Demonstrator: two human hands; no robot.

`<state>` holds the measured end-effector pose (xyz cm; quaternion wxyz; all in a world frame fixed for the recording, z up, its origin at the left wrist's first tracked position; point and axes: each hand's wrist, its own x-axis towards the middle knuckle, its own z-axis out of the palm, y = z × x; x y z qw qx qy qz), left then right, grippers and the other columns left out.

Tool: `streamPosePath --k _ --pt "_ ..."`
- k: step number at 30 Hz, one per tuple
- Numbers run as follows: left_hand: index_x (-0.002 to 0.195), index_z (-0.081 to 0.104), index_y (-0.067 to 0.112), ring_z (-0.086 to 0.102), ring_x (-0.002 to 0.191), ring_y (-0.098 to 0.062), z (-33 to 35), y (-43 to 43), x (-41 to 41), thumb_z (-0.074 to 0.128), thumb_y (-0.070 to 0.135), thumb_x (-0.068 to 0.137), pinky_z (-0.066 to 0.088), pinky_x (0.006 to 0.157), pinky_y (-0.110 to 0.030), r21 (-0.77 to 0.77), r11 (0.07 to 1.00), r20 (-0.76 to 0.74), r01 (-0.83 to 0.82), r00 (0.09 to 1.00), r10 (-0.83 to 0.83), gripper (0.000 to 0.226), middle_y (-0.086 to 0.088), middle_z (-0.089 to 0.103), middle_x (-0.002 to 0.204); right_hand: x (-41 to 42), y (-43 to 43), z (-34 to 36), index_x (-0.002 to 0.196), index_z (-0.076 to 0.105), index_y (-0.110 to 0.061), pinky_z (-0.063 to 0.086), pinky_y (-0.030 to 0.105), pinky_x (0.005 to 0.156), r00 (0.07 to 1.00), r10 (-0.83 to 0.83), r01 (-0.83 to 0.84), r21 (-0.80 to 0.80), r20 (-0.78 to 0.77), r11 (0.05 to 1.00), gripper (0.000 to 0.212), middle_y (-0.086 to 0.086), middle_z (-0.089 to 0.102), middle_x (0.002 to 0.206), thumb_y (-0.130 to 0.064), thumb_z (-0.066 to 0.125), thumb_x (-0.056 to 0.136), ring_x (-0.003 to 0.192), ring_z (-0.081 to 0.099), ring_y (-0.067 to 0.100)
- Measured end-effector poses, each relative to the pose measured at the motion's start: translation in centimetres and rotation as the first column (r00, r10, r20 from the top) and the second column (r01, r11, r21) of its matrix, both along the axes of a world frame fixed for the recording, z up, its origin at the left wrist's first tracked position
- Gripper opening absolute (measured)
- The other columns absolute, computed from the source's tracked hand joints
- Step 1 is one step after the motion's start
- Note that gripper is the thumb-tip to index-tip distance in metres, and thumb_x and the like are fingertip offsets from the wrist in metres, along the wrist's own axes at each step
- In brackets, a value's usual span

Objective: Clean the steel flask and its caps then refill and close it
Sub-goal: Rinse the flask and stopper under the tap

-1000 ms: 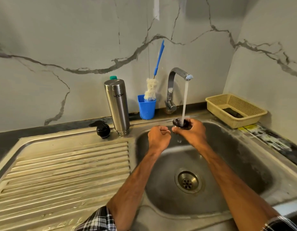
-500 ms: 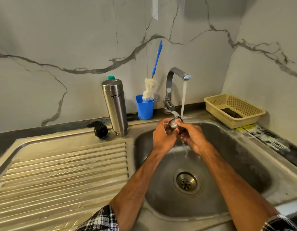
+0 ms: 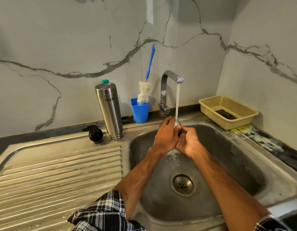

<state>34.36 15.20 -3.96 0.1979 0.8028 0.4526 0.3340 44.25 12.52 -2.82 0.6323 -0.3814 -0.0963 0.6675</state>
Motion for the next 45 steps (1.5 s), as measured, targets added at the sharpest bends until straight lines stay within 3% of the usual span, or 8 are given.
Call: streamPosePath --k 7,12,19,24,30,34,39,45 --pt "0.153 0.027 0.011 0.047 0.138 -0.032 1.7 1.0 0.7 0.039 0.039 0.107 0.038 0.114 -0.057 -0.172 0.981 0.102 -0.088 0.989 0.107 0.054 -0.017 0.045 0.15 -0.3 0.2 -0.1 0.126 0.065 -0.009 0.047 0.048 0.107 0.999 0.043 -0.042 0.131 -0.006 0.99 0.033 0.017 0.07 0.121 -0.026 0.048 0.103 0.114 0.067 0.03" --pt "0.134 0.056 0.007 0.067 0.106 -0.02 2.8 0.2 0.6 0.045 0.017 0.107 0.055 0.097 -0.034 -0.191 0.977 0.265 -0.096 0.953 0.145 0.03 -0.011 0.068 0.118 -0.2 0.1 -0.3 0.129 0.06 0.001 0.06 0.038 0.088 0.999 -0.019 0.013 0.193 0.031 0.981 0.033 0.021 0.067 0.125 -0.009 0.055 0.098 0.115 0.067 0.028" --pt "0.121 0.068 0.004 0.065 0.113 -0.02 2.4 0.4 0.2 0.053 0.005 0.102 0.052 0.1 -0.027 0.097 0.995 0.188 0.034 0.981 -0.052 0.024 -0.014 0.068 0.123 -0.6 -0.2 -0.1 0.117 0.067 -0.003 0.061 0.035 0.071 0.998 -0.058 0.052 0.173 0.029 0.983 0.033 0.015 0.073 0.102 -0.022 0.046 0.1 0.095 0.069 0.025" --pt "0.129 0.06 0.011 0.052 0.115 -0.011 2.2 1.1 1.1 0.047 0.019 0.107 0.037 0.098 -0.021 0.045 0.98 0.057 0.192 0.979 -0.195 0.027 -0.008 0.06 0.126 0.0 -0.3 0.1 0.12 0.065 -0.005 0.057 0.036 0.072 0.996 -0.083 0.077 0.148 0.031 0.986 0.047 0.015 0.07 0.103 -0.031 0.035 0.096 0.105 0.062 0.029" --pt "0.113 0.066 0.017 0.067 0.093 -0.005 3.2 1.9 0.6 0.065 0.038 0.097 0.053 0.079 -0.016 -0.229 0.937 0.363 0.265 0.916 -0.17 0.026 0.004 0.068 0.104 -0.1 -0.5 0.6 0.122 0.063 -0.003 0.06 0.035 0.064 1.0 -0.012 0.009 0.21 0.015 0.978 0.05 0.022 0.07 0.11 -0.037 0.034 0.099 0.098 0.068 0.028" --pt "0.113 0.063 0.015 0.067 0.094 -0.01 2.1 1.8 0.0 0.049 0.03 0.107 0.053 0.084 -0.023 -0.226 0.957 0.442 0.184 0.895 -0.068 0.022 -0.002 0.068 0.105 -0.7 0.6 -0.3 0.134 0.056 -0.003 0.06 0.041 0.082 0.977 -0.037 -0.017 0.251 0.209 0.968 0.042 0.02 0.067 0.123 -0.028 0.042 0.104 0.111 0.067 0.03" --pt "0.146 0.051 0.009 0.058 0.123 -0.014 0.9 1.6 -0.5 0.046 0.012 0.107 0.043 0.099 -0.012 -0.17 0.985 0.327 0.01 0.944 0.047 0.039 -0.007 0.06 0.139 0.7 1.1 -1.1 0.15 0.037 -0.018 0.052 0.034 0.095 0.498 -0.168 -0.057 0.225 0.851 0.973 0.066 0.003 0.055 0.136 -0.029 0.069 0.093 0.117 0.06 0.019" --pt "0.131 0.059 0.011 0.064 0.103 -0.014 1.5 1.4 0.5 0.047 0.031 0.107 0.055 0.085 -0.024 -0.327 0.943 0.406 0.064 0.911 0.078 0.033 -0.006 0.067 0.116 1.4 0.2 -0.4 0.118 0.058 -0.025 0.053 0.029 0.093 0.193 -0.364 -0.086 0.385 0.911 0.919 0.052 -0.005 0.064 0.112 -0.01 0.084 0.075 0.104 0.061 0.006"
